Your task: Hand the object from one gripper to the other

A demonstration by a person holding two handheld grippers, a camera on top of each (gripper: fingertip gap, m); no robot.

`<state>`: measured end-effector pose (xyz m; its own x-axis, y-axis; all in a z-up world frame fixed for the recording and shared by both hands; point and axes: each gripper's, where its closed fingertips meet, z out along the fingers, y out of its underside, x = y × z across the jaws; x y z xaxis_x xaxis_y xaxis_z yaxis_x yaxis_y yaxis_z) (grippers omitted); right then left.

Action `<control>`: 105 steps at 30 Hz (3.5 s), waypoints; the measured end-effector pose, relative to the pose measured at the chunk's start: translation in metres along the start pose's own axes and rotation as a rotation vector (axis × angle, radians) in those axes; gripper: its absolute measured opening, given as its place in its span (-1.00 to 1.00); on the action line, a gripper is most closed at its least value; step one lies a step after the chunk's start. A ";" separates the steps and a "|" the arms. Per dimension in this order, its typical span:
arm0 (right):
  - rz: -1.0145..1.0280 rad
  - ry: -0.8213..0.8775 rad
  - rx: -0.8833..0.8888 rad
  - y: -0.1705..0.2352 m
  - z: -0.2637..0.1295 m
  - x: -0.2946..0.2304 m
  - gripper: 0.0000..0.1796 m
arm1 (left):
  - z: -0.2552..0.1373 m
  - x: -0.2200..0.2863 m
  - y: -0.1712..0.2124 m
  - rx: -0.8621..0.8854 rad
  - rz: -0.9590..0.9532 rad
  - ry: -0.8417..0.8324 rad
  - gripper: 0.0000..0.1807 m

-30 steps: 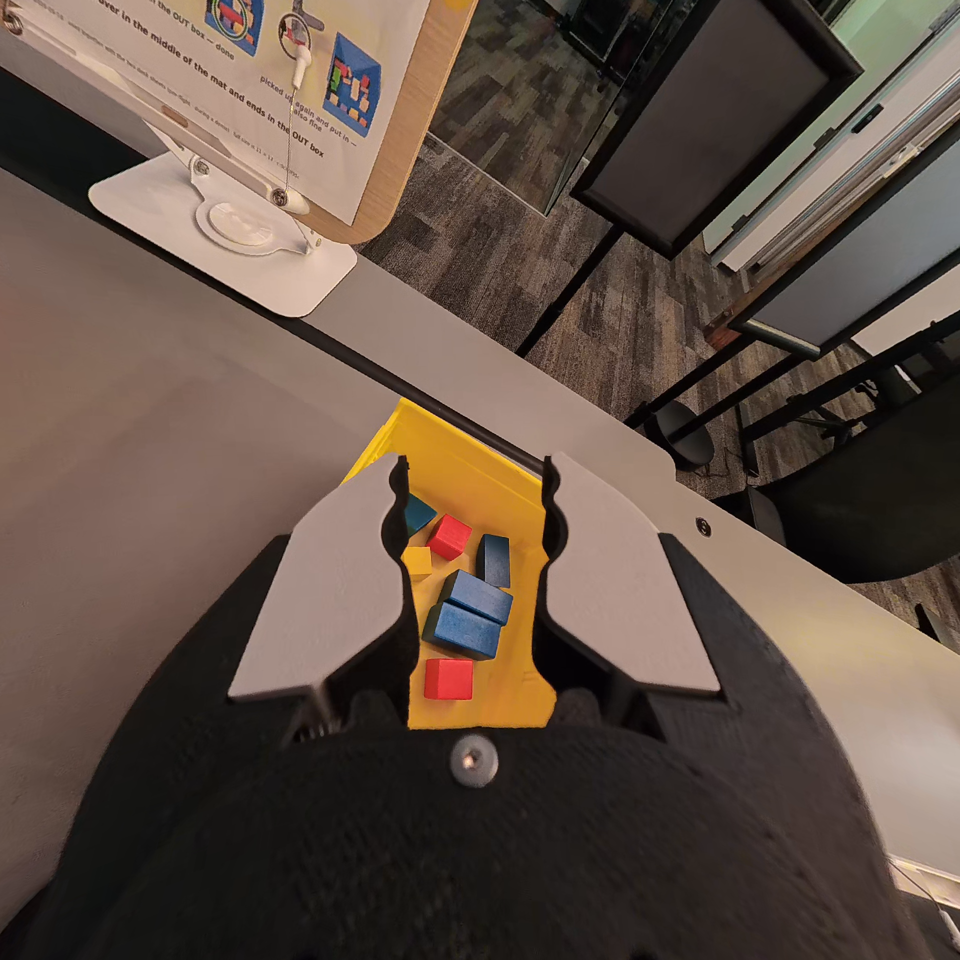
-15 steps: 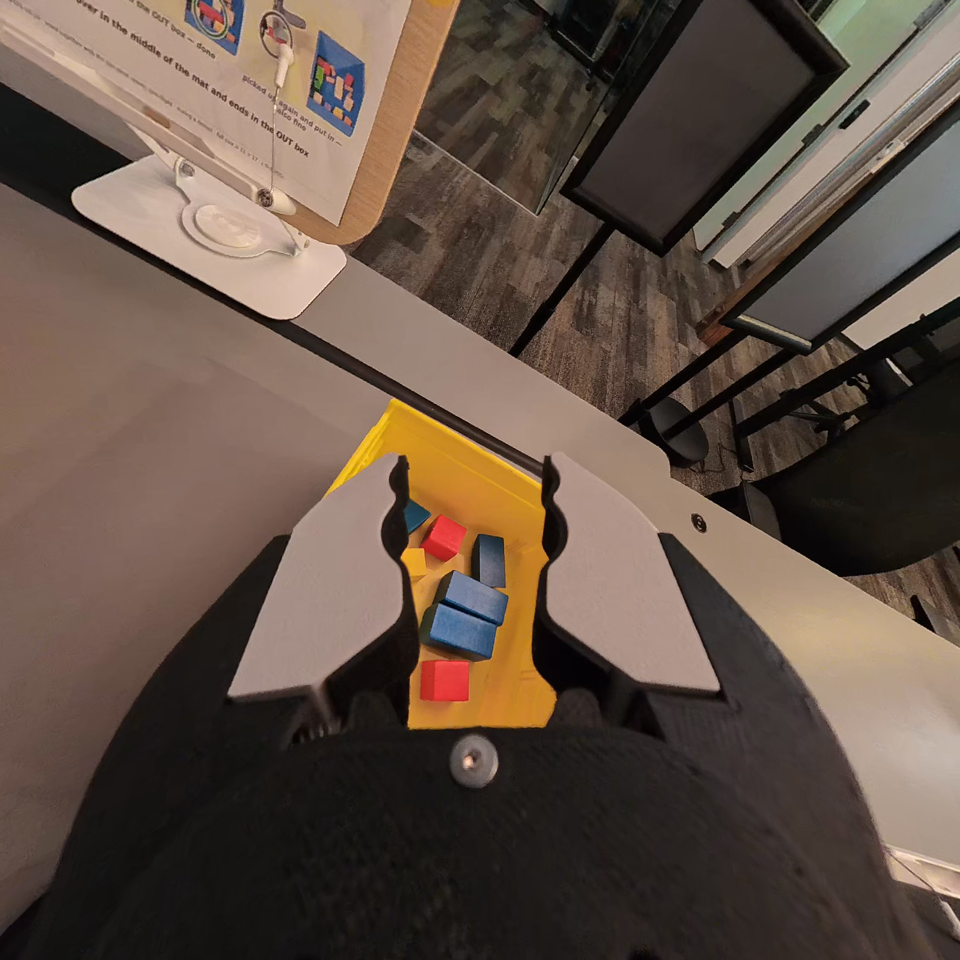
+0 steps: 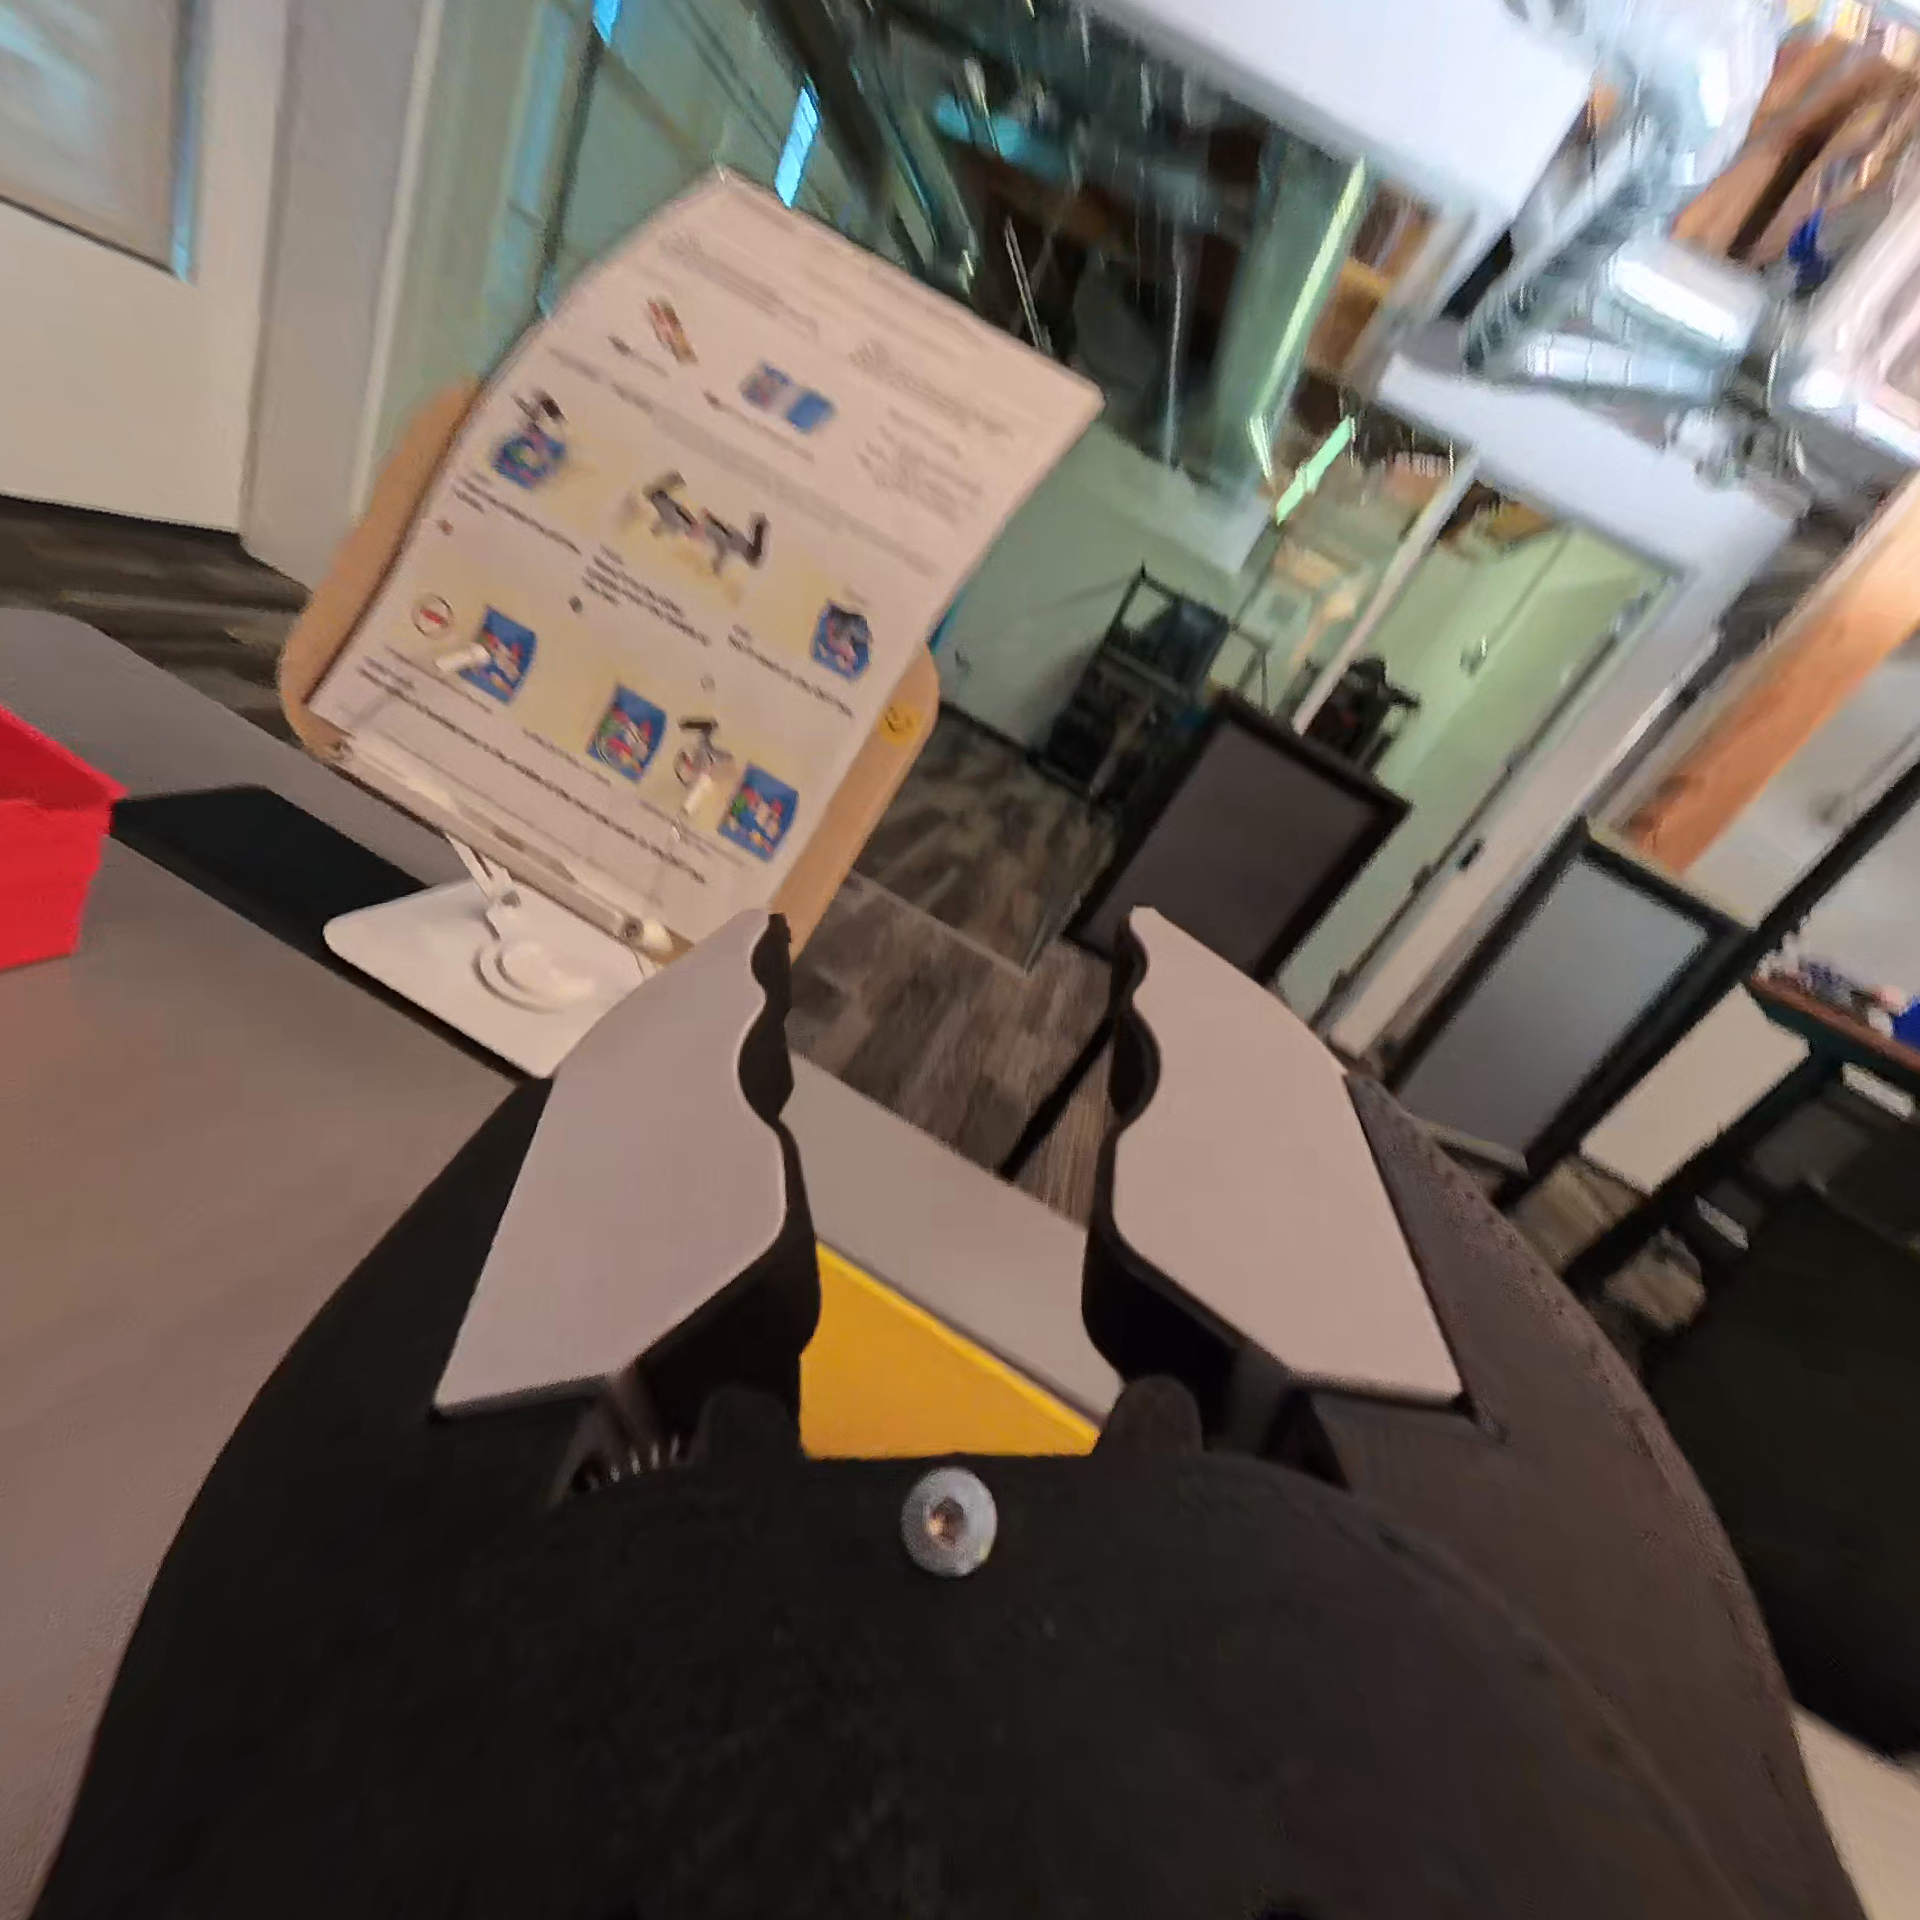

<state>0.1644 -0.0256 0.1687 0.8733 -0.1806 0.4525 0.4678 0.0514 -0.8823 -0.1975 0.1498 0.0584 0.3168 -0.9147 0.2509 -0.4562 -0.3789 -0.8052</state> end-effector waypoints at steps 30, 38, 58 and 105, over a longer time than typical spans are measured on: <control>-0.277 -0.451 0.475 -0.080 -0.009 -0.251 -0.53 | 0.030 0.189 -0.042 0.156 -0.117 1.078 -0.64; -0.256 -0.483 0.468 -0.079 -0.010 -0.251 -0.64 | 0.033 0.190 -0.042 0.155 -0.101 1.067 -0.63; 0.308 -0.369 -0.681 0.106 -0.030 -0.041 -0.63 | -0.005 0.089 -0.052 0.273 -0.012 0.492 -0.54; 0.409 -0.340 -1.510 0.309 -0.043 -0.077 -0.63 | -0.005 0.072 -0.043 0.225 -0.023 0.366 -0.56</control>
<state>0.2361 -0.0380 -0.1443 0.9850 -0.1721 -0.0109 -0.1715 -0.9711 -0.1660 -0.1592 0.0996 0.1141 -0.0099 -0.9114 0.4114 -0.2465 -0.3965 -0.8843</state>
